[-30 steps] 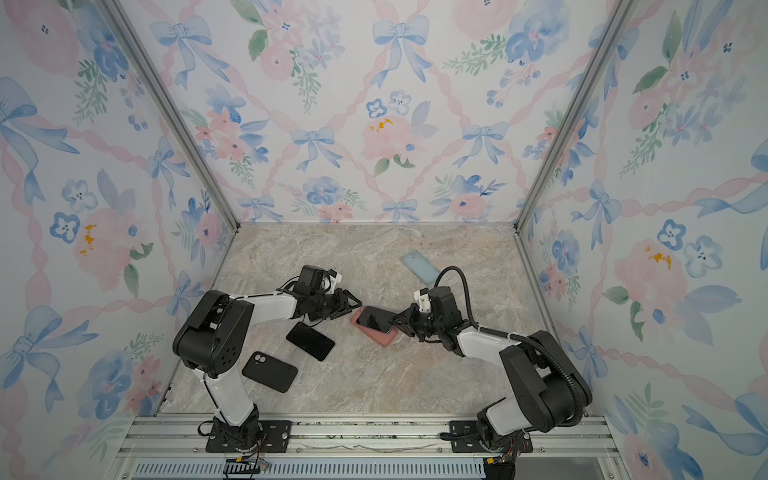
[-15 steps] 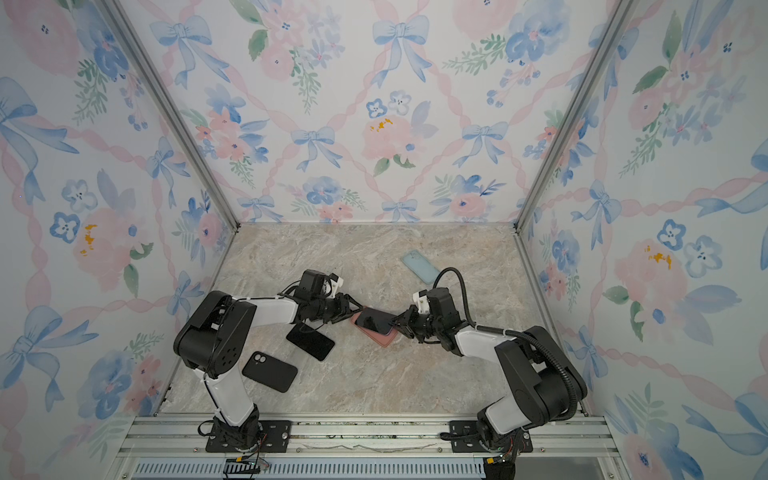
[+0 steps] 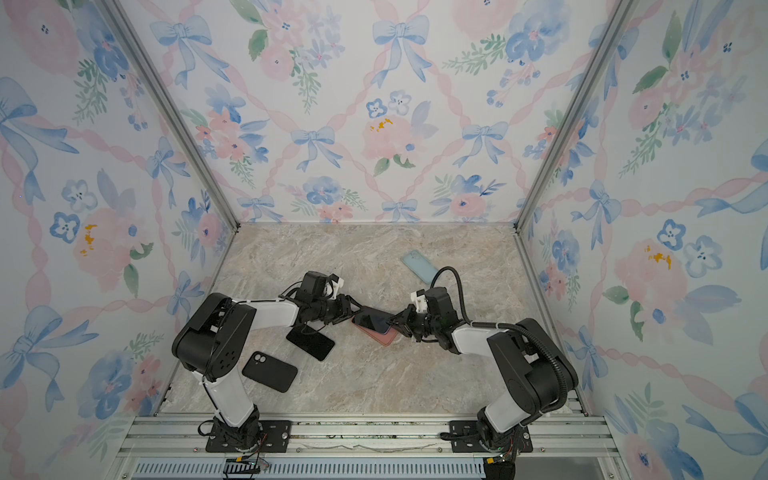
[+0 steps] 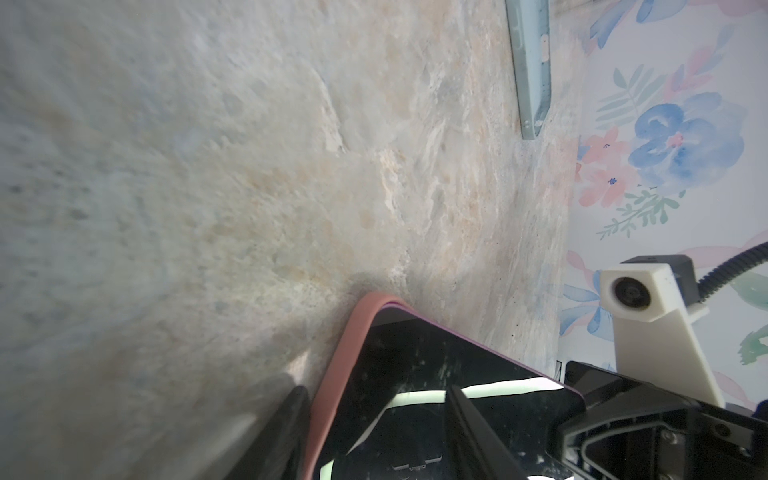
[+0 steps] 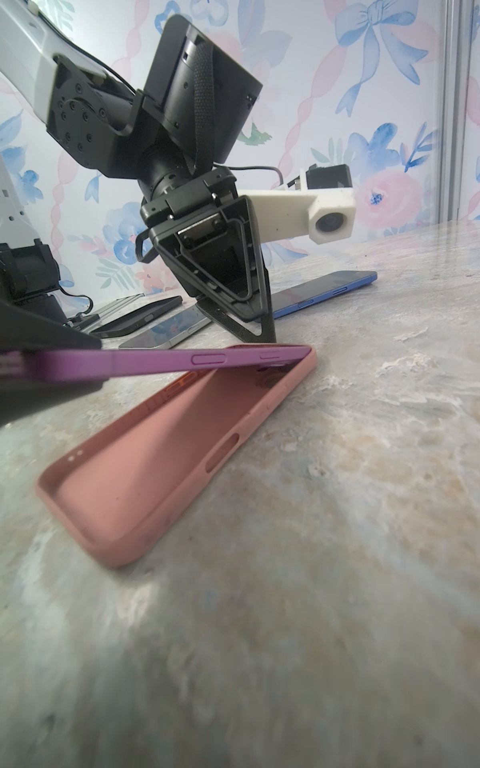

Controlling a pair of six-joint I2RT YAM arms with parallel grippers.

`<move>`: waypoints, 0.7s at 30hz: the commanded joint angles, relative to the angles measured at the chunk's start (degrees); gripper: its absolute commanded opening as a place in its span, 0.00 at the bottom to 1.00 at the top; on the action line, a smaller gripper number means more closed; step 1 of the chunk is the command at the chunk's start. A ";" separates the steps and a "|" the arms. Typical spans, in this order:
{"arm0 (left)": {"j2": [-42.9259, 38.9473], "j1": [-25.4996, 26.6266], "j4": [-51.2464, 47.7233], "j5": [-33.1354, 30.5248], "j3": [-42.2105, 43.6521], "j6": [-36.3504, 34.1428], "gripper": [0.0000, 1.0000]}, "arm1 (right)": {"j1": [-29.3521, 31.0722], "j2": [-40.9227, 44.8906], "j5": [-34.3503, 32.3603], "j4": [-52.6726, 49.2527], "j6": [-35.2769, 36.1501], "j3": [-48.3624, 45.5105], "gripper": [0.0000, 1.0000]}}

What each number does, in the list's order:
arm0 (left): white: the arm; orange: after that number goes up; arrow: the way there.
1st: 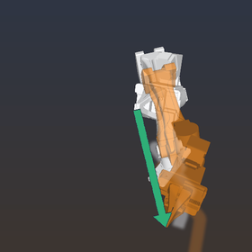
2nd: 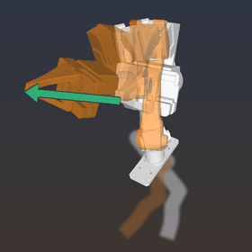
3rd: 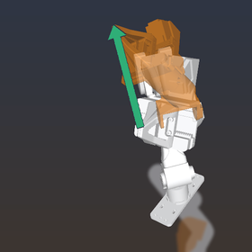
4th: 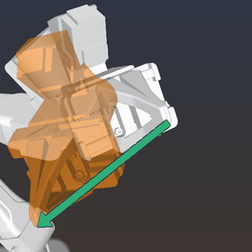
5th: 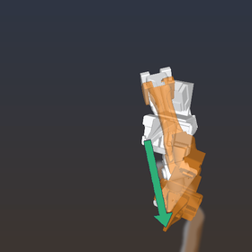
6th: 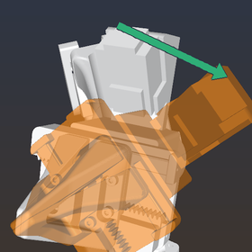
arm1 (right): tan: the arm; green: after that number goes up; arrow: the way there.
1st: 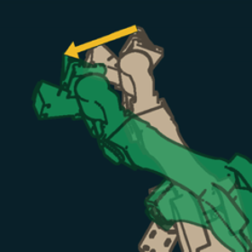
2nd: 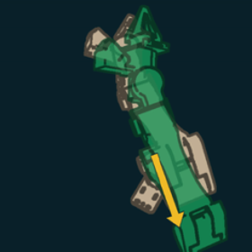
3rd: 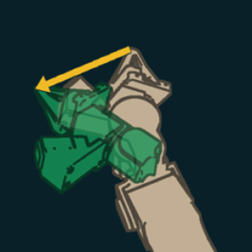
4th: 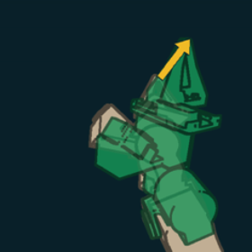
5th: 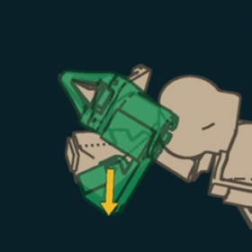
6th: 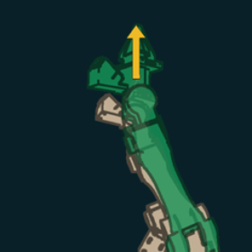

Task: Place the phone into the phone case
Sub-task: 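Lower the purple-framed phone into the pink case held by the left gripper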

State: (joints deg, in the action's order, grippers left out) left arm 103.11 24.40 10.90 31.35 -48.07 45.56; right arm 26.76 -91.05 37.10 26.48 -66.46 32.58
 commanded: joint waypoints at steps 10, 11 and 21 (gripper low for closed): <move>-4.10 4.48 -0.26 1.43 3.58 3.11 0.53 | -0.05 -2.73 -1.17 -11.90 6.02 2.85 0.13; -4.13 4.79 -0.05 1.35 3.75 3.30 0.53 | -0.09 -2.73 -1.34 -12.71 6.62 3.10 0.14; -5.00 5.79 1.05 1.00 4.96 4.02 0.53 | 0.37 -3.45 -2.66 -16.18 8.96 4.93 0.22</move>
State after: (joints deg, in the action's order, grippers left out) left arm 99.55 27.88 12.36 26.13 -44.21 48.31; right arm 26.30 -93.19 36.14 14.24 -59.09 35.53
